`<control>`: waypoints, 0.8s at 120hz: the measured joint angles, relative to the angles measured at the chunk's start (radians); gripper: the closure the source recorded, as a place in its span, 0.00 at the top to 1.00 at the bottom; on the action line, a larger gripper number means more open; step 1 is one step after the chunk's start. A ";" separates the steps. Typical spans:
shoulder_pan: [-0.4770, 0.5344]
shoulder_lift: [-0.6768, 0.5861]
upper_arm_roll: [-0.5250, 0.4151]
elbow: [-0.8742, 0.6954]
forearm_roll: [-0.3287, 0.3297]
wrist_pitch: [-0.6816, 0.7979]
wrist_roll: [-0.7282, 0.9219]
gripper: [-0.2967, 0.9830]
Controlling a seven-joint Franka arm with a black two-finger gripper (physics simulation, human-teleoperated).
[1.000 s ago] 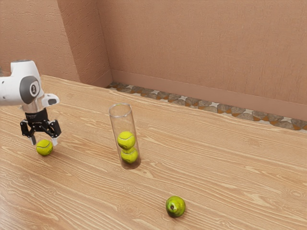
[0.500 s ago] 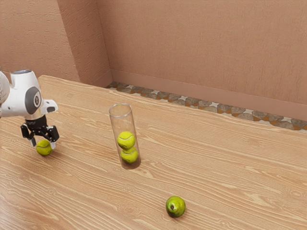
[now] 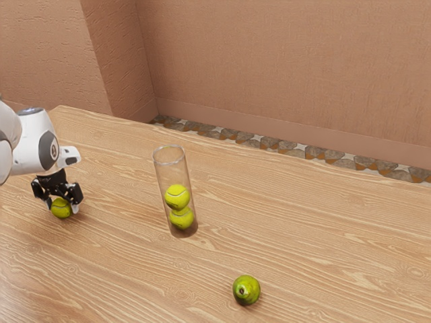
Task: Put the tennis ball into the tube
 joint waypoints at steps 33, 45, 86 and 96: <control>-0.001 0.001 0.000 -0.006 -0.005 0.010 0.027 0.58; -0.002 0.005 0.000 -0.010 -0.010 0.013 0.032 0.57; -0.102 -0.152 -0.021 0.073 0.056 -0.033 0.028 0.51; -0.129 -0.170 -0.059 0.195 0.102 -0.127 0.007 0.51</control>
